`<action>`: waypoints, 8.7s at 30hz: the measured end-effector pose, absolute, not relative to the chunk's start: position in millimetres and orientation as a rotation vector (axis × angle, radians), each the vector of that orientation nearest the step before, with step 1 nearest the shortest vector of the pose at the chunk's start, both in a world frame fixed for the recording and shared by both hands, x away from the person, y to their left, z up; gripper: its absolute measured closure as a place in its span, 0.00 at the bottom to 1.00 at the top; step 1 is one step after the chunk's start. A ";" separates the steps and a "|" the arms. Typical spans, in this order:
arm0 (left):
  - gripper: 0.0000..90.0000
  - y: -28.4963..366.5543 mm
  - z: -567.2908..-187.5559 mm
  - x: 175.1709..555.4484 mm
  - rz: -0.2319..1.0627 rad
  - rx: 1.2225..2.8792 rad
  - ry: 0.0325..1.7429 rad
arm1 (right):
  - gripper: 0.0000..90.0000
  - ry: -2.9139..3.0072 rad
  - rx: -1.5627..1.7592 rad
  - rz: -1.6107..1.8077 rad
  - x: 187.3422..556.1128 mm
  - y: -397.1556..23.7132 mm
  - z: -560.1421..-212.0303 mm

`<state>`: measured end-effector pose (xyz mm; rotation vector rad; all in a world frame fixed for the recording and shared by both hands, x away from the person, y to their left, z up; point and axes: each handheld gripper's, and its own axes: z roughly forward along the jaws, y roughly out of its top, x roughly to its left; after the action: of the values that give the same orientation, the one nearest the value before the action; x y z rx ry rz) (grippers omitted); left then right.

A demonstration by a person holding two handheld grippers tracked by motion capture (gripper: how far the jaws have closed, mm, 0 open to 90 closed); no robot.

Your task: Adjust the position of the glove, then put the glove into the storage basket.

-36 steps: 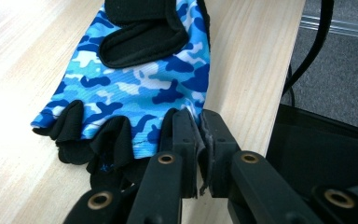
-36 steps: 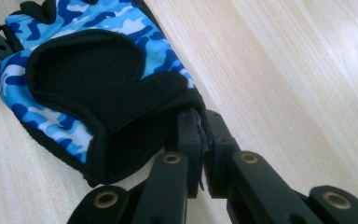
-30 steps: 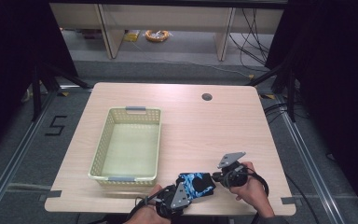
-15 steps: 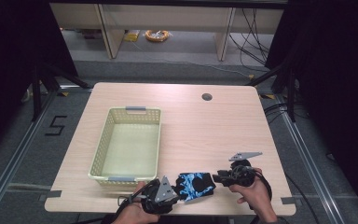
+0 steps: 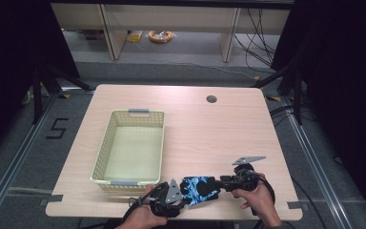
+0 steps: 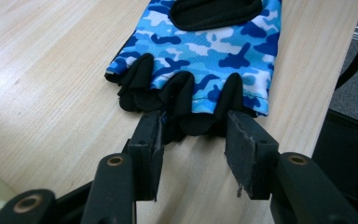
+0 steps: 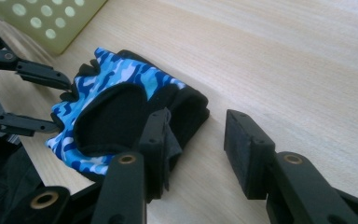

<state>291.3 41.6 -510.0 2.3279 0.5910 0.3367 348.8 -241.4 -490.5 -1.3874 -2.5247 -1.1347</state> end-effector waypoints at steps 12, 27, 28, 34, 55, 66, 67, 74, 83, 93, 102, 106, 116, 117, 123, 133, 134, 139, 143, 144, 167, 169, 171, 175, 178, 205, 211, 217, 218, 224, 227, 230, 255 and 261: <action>0.52 33.2 -509.1 298.9 0.335 2.328 0.616 | 0.70 -2.486 -1.383 -1.127 350.9 -238.8 -499.1; 0.75 33.9 -510.0 302.6 0.251 2.317 0.567 | 0.81 -2.437 -1.329 -1.145 349.0 -229.8 -508.1; 0.78 32.9 -511.3 301.4 0.242 2.296 0.594 | 0.83 -2.440 -1.334 -1.142 348.6 -229.8 -508.3; 0.88 31.9 -511.6 297.9 0.297 2.301 0.570 | 0.95 -2.480 -1.322 -1.181 346.5 -230.8 -508.9; 0.91 33.1 -503.3 294.0 0.309 2.272 0.549 | 0.96 -2.515 -1.286 -1.228 335.0 -232.7 -498.3; 0.91 34.4 -495.4 288.9 0.309 2.239 0.545 | 0.96 -2.531 -1.276 -1.291 329.4 -235.1 -484.4; 0.91 36.0 -492.9 288.9 0.334 2.251 0.531 | 0.96 -2.517 -1.264 -1.306 328.4 -234.7 -482.2; 0.91 46.5 -471.4 285.6 0.346 2.210 0.492 | 0.97 -2.496 -1.267 -1.392 315.6 -232.1 -457.3; 0.91 65.1 -456.0 290.3 0.346 2.186 0.502 | 0.97 -2.525 -1.181 -1.496 316.8 -219.0 -441.4; 0.90 82.3 -433.3 297.0 0.365 2.174 0.498 | 0.97 -2.549 -1.124 -1.531 322.2 -200.3 -409.2; 0.90 108.9 -416.0 305.3 0.392 2.177 0.544 | 0.97 -2.598 -1.061 -1.548 341.4 -172.0 -388.5; 0.91 122.5 -412.5 309.5 0.384 2.166 0.579 | 0.97 -2.583 -1.035 -1.559 353.1 -157.1 -387.6; 0.91 158.5 -408.0 325.9 0.390 2.200 0.673 | 0.97 -2.569 -1.019 -1.499 374.7 -115.9 -387.4; 0.91 161.9 -407.9 328.3 0.390 2.212 0.675 | 0.97 -2.592 -1.015 -1.482 377.7 -112.2 -388.3; 0.91 184.3 -408.9 336.6 0.395 2.264 0.741 | 0.97 -2.600 -0.997 -1.453 390.3 -82.4 -395.7; 0.92 218.6 -421.4 343.9 0.365 2.312 0.816 | 0.97 -2.578 -1.006 -1.373 395.6 -39.1 -416.9; 0.92 220.0 -422.7 344.2 0.352 2.314 0.834 | 0.97 -2.584 -1.008 -1.356 395.4 -34.8 -419.1; 0.92 228.5 -425.9 347.1 0.339 2.352 0.838 | 0.97 -2.571 -1.003 -1.341 400.6 -20.0 -426.1; 0.92 236.3 -426.8 344.8 0.355 2.319 0.876 | 0.97 -2.547 -0.991 -1.348 401.3 -13.7 -422.1; 0.92 238.2 -425.7 344.5 0.361 2.315 0.885 | 0.97 -2.536 -0.982 -1.365 402.3 -12.5 -420.9; 0.90 262.4 -416.2 328.3 0.439 2.328 0.907 | 0.97 -2.344 -0.984 -1.414 399.0 19.0 -434.1; 0.90 256.4 -419.7 332.0 0.434 2.339 0.906 | 0.97 -2.359 -1.035 -1.380 399.5 13.6 -439.1; 0.88 249.1 -423.2 336.8 0.420 2.349 0.894 | 0.97 -2.393 -1.058 -1.361 401.6 7.6 -443.2; 0.84 237.1 -428.4 344.9 0.419 2.386 0.864 | 0.97 -2.512 -1.115 -1.267 402.4 -0.2 -446.1; 0.81 231.0 -429.3 346.6 0.409 2.427 0.844 | 0.97 -2.585 -1.154 -1.176 401.1 -1.3 -448.6; 0.54 228.1 -417.4 344.0 0.431 2.308 0.889 | 0.94 -2.689 -1.196 -0.995 394.7 0.2 -453.5; 0.49 228.6 -419.2 345.7 0.437 2.310 0.902 | 0.88 -2.764 -1.148 -0.969 393.1 3.2 -453.9; 0.47 225.6 -418.9 343.6 0.429 2.284 0.922 | 0.82 -2.847 -1.121 -0.993 394.4 3.4 -441.6; 0.47 226.1 -417.4 344.0 0.437 2.292 0.896 | 0.81 -2.852 -1.114 -1.005 395.1 2.6 -439.0; 0.45 223.4 -410.9 339.8 0.442 2.271 0.875 | 0.77 -2.844 -1.098 -1.117 394.5 -2.6 -423.1; 0.40 219.8 -410.1 335.7 0.442 2.252 0.852 | 0.74 -2.816 -1.087 -1.197 392.7 -9.5 -418.2; 0.37 213.6 -409.5 328.8 0.418 2.184 0.855 | 0.69 -2.799 -1.134 -1.187 385.1 -20.4 -410.4; 0.25 146.9 -427.4 292.8 0.266 2.017 0.762 | 0.41 -2.753 -1.166 -1.517 352.5 -130.7 -404.9; 0.25 138.9 -430.0 290.5 0.250 2.016 0.752 | 0.41 -2.722 -1.221 -1.523 345.1 -145.7 -410.4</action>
<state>290.5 138.9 -430.0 2.0156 0.7522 0.2497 345.1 -145.7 -410.4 -1.2213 -2.7223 -1.5229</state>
